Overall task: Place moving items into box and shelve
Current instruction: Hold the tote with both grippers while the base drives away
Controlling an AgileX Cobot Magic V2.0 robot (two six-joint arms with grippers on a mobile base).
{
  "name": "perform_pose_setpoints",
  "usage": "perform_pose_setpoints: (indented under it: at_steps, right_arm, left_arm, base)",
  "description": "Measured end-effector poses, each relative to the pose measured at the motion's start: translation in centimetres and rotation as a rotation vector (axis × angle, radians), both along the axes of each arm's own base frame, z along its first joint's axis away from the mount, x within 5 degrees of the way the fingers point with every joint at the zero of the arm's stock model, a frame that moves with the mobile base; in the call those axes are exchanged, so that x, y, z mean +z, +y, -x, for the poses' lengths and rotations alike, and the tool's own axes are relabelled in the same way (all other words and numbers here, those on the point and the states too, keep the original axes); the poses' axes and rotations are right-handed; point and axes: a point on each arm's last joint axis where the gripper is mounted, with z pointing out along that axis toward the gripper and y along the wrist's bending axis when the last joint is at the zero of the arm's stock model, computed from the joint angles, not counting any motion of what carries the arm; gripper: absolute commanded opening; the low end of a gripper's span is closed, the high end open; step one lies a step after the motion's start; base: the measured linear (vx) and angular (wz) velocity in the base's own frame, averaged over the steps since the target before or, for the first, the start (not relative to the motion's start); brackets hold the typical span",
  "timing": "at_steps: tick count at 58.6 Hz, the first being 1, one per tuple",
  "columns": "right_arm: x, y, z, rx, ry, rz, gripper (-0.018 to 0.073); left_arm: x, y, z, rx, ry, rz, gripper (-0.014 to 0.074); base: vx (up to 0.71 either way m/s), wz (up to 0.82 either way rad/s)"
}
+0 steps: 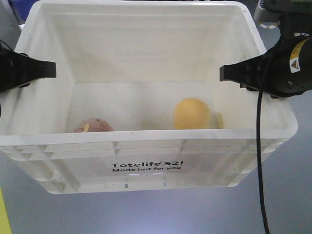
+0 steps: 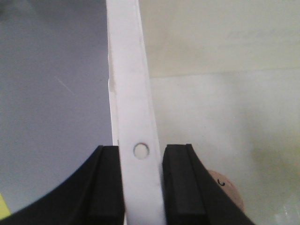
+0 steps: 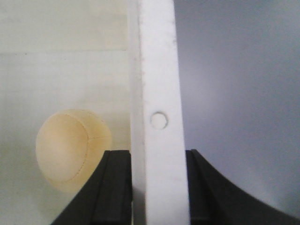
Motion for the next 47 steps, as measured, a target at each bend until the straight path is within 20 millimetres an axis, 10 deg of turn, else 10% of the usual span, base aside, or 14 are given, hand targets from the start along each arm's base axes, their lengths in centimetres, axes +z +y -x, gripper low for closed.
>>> perform_pose_setpoints:
  at_steps: [47]
  right_arm:
    - [-0.02,-0.01,0.03,-0.002,0.004,0.0,0.006]
  left_arm:
    - [0.0,0.01,0.03,0.001,0.002,0.0,0.0147]
  base:
    - [-0.11,0.46]
